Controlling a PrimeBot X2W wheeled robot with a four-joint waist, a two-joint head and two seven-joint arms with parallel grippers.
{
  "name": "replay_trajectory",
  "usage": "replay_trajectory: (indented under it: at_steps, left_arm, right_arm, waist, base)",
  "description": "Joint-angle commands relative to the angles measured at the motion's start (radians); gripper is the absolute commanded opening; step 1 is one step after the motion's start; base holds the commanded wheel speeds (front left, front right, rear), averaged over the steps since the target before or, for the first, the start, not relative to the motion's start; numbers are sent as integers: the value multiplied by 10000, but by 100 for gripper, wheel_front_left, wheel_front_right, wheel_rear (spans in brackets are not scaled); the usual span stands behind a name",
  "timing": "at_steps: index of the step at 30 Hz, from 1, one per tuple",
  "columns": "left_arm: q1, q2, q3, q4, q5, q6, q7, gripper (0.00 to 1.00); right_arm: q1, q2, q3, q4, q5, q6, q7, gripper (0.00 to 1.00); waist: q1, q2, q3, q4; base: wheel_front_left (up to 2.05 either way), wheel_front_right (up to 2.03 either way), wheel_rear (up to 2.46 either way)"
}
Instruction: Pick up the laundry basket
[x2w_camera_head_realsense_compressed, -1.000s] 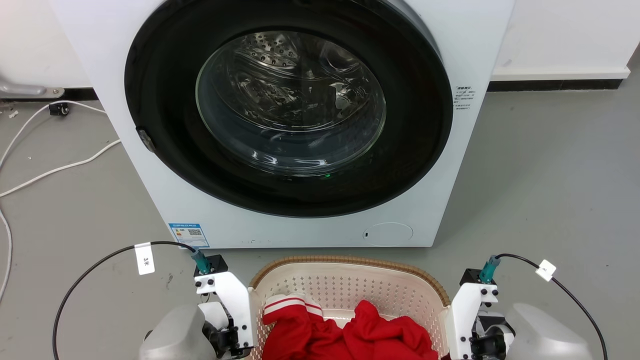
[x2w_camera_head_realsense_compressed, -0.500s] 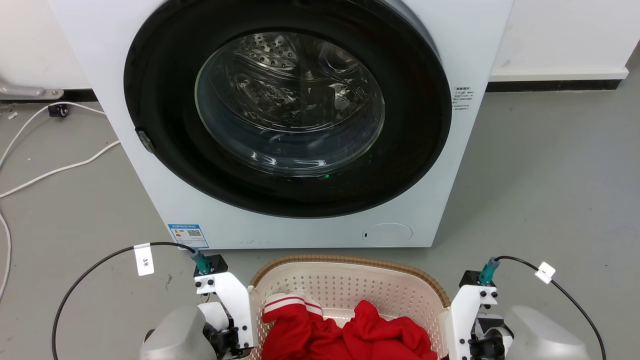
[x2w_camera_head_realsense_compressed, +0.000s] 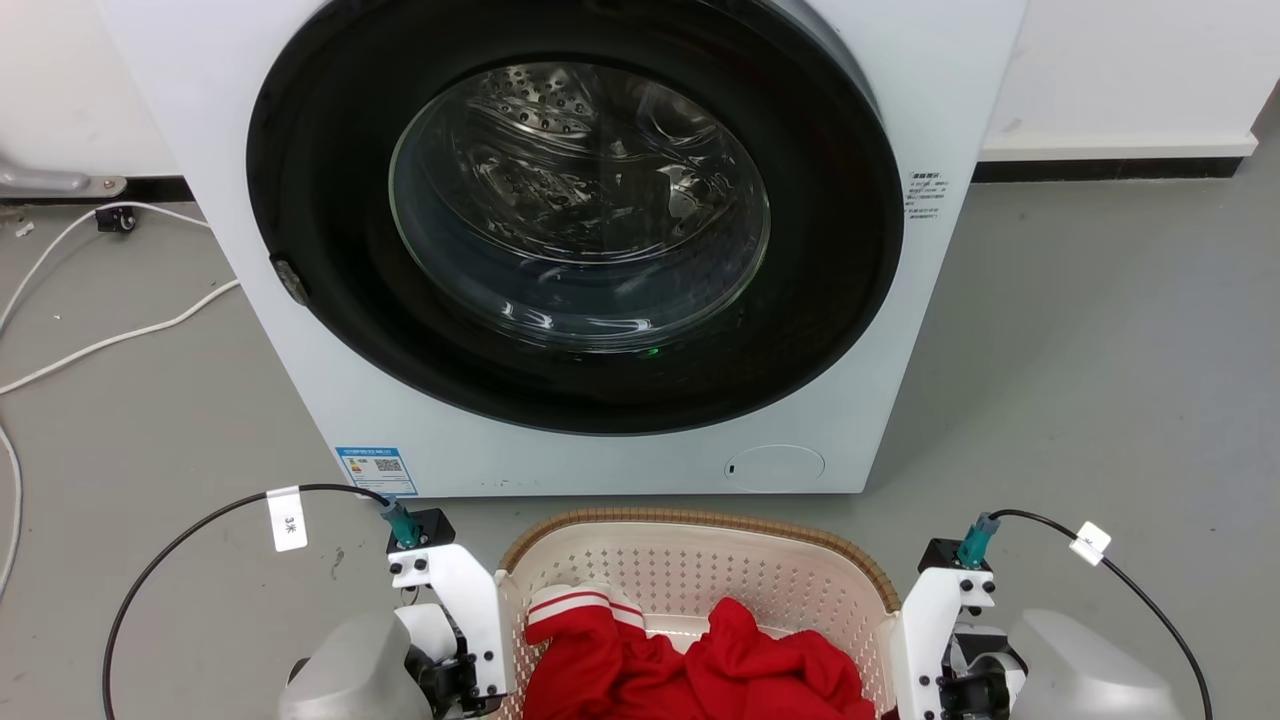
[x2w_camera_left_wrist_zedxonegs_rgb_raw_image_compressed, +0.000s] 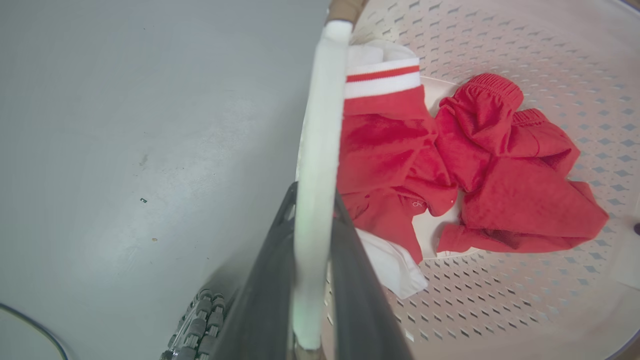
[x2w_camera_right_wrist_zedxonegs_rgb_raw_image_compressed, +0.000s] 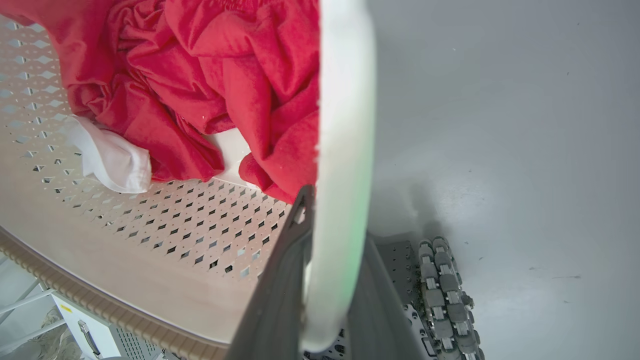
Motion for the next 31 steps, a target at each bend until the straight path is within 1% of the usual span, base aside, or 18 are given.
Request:
replay_trajectory:
  at_steps: [1, 31]
  left_arm:
    - [-110, 27, 2, -78, -96, 47, -115, 0]
    - [-143, 41, -196, -78, -340, 80, -317, 0]
  right_arm:
    - [-67, 55, 53, -16, 56, 141, -31, 0]
    - [-102, 84, 268, 0, 317, 140, -142, 0]
  waist:
    - [0, 0, 4, 3]
    - [0, 0, 99, 17]
  base:
    - [0, 0, 0]
    - [0, 0, 0]
